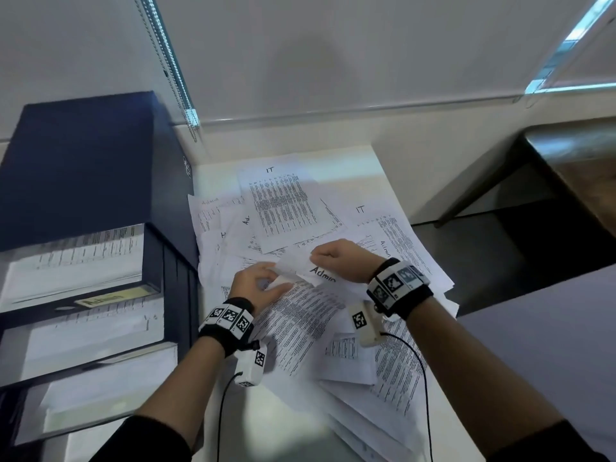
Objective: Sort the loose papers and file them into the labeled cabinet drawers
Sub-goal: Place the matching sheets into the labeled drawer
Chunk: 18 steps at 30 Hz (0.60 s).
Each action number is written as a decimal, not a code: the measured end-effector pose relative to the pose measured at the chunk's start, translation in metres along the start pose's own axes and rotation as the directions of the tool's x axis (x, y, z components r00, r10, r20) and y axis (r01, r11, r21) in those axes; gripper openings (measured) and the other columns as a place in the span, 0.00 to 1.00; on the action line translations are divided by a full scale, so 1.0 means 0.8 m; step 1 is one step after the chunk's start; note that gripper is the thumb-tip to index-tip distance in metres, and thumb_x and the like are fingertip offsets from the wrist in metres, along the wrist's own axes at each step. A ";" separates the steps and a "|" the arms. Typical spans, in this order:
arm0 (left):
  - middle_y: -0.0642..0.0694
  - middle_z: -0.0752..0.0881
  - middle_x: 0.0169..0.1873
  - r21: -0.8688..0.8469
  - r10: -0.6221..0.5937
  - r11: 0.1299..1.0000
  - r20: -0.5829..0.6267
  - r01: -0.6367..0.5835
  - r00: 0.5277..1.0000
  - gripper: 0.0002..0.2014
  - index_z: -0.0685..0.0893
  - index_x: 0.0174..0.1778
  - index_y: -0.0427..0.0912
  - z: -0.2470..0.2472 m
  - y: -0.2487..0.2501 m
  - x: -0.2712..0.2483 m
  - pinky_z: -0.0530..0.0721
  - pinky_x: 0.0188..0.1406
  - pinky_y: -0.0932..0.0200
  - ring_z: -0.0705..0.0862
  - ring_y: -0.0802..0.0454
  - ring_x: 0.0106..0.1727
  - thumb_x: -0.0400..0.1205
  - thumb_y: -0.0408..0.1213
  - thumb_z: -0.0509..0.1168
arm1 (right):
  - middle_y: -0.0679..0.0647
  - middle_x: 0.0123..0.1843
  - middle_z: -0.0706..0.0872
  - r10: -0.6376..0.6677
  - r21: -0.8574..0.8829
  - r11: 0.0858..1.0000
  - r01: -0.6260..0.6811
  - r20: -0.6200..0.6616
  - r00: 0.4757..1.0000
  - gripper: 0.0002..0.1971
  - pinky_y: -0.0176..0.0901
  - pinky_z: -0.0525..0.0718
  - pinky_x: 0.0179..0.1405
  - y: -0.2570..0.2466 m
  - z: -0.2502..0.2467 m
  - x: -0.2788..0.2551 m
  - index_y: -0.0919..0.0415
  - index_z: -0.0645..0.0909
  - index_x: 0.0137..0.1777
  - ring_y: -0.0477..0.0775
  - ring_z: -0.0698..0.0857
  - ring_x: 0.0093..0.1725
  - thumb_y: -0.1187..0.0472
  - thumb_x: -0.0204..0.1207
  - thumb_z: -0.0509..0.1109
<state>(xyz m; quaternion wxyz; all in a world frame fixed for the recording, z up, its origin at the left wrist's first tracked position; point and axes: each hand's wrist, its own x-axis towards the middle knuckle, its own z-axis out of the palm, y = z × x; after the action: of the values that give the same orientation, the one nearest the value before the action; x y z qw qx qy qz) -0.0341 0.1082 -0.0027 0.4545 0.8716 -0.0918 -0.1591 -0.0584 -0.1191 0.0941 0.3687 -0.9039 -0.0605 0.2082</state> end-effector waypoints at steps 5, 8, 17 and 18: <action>0.51 0.83 0.27 -0.140 -0.116 0.985 -0.076 0.105 0.990 0.14 0.84 0.44 0.54 -0.002 -0.023 0.002 0.80 0.28 0.55 0.76 0.50 0.26 0.68 0.48 0.82 | 0.45 0.25 0.77 0.061 0.081 0.995 -0.058 -0.039 0.997 0.21 0.36 0.73 0.29 0.034 0.027 0.009 0.50 0.75 0.29 0.43 0.74 0.24 0.43 0.81 0.65; 0.47 0.87 0.34 -0.248 -0.184 0.959 -0.184 0.135 0.966 0.20 0.77 0.56 0.60 -0.013 -0.028 0.003 0.85 0.33 0.54 0.83 0.49 0.32 0.73 0.45 0.79 | 0.48 0.28 0.82 0.198 0.093 0.977 -0.191 -0.069 0.978 0.23 0.38 0.76 0.29 0.070 0.031 0.010 0.55 0.83 0.33 0.48 0.79 0.28 0.36 0.75 0.69; 0.41 0.68 0.31 -0.316 -0.449 0.886 -0.396 0.340 0.801 0.18 0.74 0.36 0.34 -0.031 -0.100 0.042 0.64 0.29 0.57 0.66 0.51 0.32 0.84 0.44 0.66 | 0.57 0.60 0.89 0.470 0.133 0.881 -0.454 -0.141 0.871 0.27 0.48 0.85 0.55 0.145 0.019 0.098 0.60 0.84 0.65 0.56 0.88 0.53 0.39 0.79 0.65; 0.41 0.66 0.31 -0.301 -0.459 0.883 -0.397 0.360 0.795 0.19 0.71 0.35 0.36 -0.032 -0.105 0.048 0.61 0.29 0.56 0.64 0.50 0.32 0.84 0.45 0.65 | 0.59 0.64 0.87 0.495 0.136 0.869 -0.477 -0.196 0.846 0.26 0.46 0.83 0.53 0.152 0.017 0.112 0.60 0.82 0.68 0.58 0.87 0.56 0.41 0.80 0.66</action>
<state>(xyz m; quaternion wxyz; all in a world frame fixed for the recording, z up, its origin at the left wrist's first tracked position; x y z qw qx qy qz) 0.0124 0.1637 -0.0651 0.5070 0.8298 0.2269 -0.0534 0.0113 -0.1745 -0.0283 0.3450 -0.8914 0.2208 0.1938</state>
